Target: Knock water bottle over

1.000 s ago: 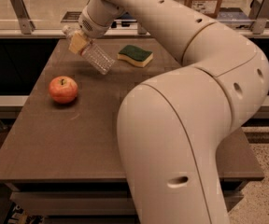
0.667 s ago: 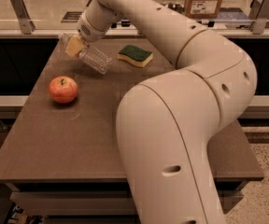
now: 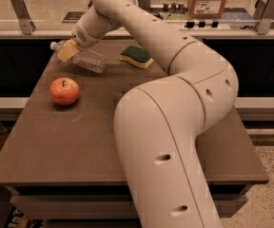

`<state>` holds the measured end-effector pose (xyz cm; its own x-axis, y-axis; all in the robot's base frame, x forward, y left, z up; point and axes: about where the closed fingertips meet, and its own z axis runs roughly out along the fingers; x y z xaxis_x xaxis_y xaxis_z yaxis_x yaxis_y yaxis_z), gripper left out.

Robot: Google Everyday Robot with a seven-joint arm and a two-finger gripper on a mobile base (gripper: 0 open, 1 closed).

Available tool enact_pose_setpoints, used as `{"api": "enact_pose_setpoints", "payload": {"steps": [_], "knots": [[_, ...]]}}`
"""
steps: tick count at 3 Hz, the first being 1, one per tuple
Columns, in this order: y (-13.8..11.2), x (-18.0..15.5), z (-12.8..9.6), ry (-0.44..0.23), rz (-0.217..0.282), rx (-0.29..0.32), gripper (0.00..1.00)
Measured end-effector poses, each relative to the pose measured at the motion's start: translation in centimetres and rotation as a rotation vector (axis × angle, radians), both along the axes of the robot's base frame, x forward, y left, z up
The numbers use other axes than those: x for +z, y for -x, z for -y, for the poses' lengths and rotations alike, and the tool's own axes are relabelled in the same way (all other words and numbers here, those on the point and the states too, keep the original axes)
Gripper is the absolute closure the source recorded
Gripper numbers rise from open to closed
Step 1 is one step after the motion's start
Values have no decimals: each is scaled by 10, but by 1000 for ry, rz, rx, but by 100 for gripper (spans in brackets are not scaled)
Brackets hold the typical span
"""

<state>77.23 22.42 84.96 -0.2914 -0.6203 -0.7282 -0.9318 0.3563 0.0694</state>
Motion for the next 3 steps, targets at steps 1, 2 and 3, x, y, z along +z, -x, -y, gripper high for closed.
{"api": "enact_pose_setpoints", "payload": {"steps": [1, 2, 3], "knots": [[-2, -6, -13, -27, -2, 28, 100], [-5, -11, -16, -25, -4, 33, 100], [-11, -15, -8, 4, 8, 8, 100]]}}
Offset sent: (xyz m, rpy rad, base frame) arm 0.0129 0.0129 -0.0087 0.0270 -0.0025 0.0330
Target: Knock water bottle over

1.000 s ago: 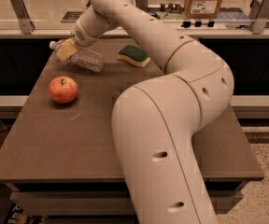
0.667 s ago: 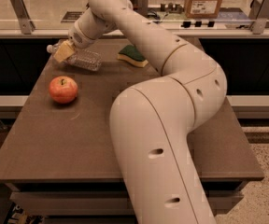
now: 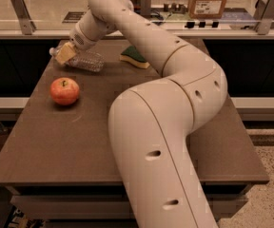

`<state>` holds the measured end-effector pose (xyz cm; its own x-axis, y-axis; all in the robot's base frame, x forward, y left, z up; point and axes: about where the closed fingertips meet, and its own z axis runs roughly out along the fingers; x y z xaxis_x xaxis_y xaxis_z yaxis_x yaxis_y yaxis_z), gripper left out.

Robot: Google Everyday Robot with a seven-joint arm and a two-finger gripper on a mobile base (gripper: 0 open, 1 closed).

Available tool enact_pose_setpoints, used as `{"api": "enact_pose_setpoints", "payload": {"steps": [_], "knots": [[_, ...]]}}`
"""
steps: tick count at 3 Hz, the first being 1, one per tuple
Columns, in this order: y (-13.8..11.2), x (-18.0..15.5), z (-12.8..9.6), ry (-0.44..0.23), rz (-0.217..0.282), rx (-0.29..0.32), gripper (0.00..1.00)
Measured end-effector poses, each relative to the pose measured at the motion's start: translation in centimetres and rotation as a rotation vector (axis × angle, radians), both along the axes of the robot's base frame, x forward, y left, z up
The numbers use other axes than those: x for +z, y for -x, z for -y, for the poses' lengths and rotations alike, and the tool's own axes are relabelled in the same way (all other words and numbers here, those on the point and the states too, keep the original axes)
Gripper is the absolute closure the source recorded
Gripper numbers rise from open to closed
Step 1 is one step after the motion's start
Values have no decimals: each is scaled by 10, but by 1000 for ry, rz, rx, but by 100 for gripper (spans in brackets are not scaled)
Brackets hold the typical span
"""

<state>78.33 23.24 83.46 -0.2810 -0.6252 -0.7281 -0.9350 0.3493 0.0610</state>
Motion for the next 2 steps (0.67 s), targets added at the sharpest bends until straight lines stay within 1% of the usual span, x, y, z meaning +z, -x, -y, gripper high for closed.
{"api": "enact_pose_setpoints", "payload": {"steps": [1, 2], "knots": [[-1, 0, 1, 6, 3, -5, 100], [-1, 0, 1, 7, 3, -4, 83]]}}
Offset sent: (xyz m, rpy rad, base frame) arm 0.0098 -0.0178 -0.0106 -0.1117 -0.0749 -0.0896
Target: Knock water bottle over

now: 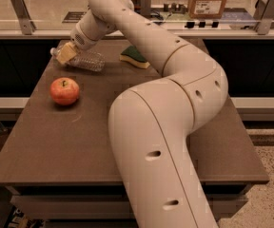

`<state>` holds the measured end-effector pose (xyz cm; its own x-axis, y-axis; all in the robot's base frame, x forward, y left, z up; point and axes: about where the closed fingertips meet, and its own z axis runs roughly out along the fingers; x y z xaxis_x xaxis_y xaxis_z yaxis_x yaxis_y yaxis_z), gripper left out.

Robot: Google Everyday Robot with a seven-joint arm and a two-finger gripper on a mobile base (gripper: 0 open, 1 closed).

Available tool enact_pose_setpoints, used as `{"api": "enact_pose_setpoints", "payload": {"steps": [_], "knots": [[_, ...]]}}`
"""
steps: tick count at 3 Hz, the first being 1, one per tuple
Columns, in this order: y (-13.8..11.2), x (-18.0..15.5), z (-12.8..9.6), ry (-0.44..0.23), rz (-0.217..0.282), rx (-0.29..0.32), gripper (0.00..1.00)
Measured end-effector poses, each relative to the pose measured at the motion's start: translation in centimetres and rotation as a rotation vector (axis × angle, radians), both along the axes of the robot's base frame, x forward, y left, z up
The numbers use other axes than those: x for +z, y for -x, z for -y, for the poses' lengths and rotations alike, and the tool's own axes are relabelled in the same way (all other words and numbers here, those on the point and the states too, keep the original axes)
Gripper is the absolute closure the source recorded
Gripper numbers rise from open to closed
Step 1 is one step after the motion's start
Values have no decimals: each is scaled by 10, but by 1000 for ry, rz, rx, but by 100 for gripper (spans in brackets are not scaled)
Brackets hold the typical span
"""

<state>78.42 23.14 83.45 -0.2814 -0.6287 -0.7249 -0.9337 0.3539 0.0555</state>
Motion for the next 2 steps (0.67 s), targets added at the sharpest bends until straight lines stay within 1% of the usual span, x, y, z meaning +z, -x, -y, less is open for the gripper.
{"api": "enact_pose_setpoints", "payload": {"steps": [2], "knots": [[0, 0, 0, 0, 0, 0, 38]]}}
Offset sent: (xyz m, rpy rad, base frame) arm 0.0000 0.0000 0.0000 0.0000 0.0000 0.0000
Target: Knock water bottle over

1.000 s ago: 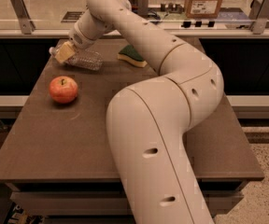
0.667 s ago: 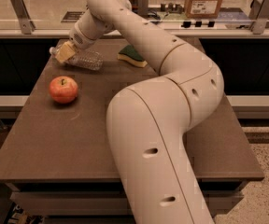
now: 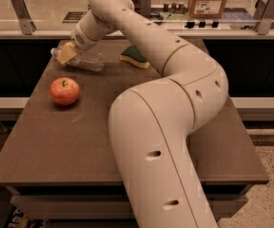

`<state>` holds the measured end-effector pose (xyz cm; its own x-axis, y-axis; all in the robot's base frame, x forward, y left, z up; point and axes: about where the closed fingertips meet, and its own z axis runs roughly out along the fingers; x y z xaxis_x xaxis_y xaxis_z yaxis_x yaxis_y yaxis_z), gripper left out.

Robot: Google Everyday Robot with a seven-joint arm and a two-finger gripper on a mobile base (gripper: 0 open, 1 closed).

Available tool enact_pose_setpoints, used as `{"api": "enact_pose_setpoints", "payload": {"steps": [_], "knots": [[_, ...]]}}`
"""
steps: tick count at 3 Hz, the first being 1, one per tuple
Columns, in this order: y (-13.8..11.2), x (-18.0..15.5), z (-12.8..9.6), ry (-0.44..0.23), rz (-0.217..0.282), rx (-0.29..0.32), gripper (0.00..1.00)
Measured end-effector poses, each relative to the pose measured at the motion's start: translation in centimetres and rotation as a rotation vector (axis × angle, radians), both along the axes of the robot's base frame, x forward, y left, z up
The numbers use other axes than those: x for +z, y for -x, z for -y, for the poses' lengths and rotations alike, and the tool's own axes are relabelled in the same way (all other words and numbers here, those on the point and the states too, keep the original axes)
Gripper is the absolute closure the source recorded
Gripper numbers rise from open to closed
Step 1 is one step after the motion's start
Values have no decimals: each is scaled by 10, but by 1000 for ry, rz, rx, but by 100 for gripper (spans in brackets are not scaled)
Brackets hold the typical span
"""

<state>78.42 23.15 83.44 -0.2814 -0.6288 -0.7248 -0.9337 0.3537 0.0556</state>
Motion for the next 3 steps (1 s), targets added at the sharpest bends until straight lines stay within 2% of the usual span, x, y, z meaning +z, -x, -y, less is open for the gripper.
{"api": "enact_pose_setpoints", "payload": {"steps": [1, 2, 3], "knots": [[0, 0, 0, 0, 0, 0, 15], [1, -3, -3, 2, -5, 4, 0], [1, -4, -3, 2, -5, 4, 0]]}}
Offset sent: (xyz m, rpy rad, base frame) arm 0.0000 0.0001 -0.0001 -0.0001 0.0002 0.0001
